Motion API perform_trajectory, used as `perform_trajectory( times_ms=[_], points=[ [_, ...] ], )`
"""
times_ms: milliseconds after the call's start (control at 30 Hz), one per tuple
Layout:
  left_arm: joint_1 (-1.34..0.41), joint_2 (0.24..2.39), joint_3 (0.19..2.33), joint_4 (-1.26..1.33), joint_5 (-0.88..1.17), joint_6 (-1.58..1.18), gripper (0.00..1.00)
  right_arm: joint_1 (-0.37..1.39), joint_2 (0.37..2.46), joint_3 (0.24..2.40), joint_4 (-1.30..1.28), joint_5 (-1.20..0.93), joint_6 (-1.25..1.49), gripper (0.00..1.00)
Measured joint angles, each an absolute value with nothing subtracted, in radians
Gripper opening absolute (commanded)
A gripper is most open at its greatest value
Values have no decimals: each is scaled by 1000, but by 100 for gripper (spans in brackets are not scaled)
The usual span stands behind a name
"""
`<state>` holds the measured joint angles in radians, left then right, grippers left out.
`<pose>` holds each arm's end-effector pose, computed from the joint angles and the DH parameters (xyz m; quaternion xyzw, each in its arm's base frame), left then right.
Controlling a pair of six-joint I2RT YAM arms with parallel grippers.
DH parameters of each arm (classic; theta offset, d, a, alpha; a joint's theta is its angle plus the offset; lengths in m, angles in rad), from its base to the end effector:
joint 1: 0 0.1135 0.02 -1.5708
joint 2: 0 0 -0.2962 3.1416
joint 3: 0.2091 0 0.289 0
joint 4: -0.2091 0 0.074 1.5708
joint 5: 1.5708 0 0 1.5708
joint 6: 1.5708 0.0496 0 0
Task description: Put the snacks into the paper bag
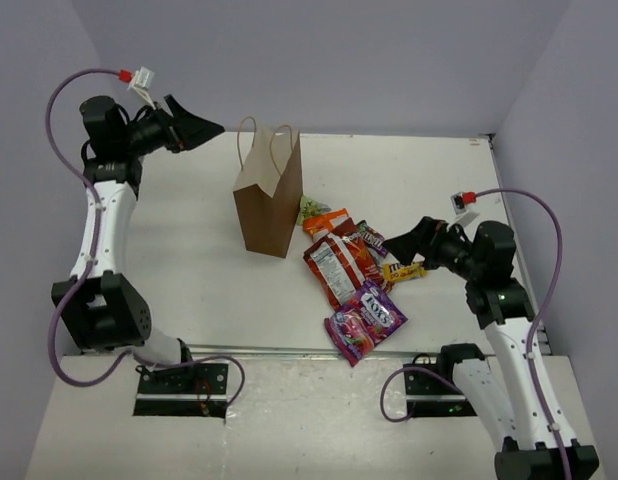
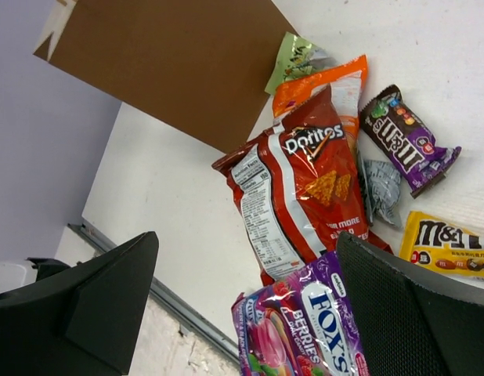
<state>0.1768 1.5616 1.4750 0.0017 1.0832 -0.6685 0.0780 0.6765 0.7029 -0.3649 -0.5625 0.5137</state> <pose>0.4025 0.0274 0.4368 0.0592 0.7186 -0.5093 0.4698 0.1768 0.0404 0.3279 0.0129 0.8002 0.3785 0.4650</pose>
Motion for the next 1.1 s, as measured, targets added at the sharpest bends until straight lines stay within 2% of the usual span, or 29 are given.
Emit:
perform_trajectory(
  times_ms=[133, 367, 467, 767, 1100],
  points=[
    [179, 1358, 1450, -225, 794, -515, 100, 102, 766, 725, -389, -539, 500, 99],
    [180, 865, 1171, -302, 476, -406, 100, 233, 935, 754, -405, -425, 500, 99],
    [180, 737, 1033, -315, 391, -384, 100, 280, 998, 774, -397, -382, 504, 99],
    [180, 619, 724, -358, 294, -381, 100, 352, 1083, 776, -384, -274, 503, 99],
    [181, 647, 706, -353, 316, -374, 100, 358, 940, 545, -400, -219, 570, 99]
  ],
)
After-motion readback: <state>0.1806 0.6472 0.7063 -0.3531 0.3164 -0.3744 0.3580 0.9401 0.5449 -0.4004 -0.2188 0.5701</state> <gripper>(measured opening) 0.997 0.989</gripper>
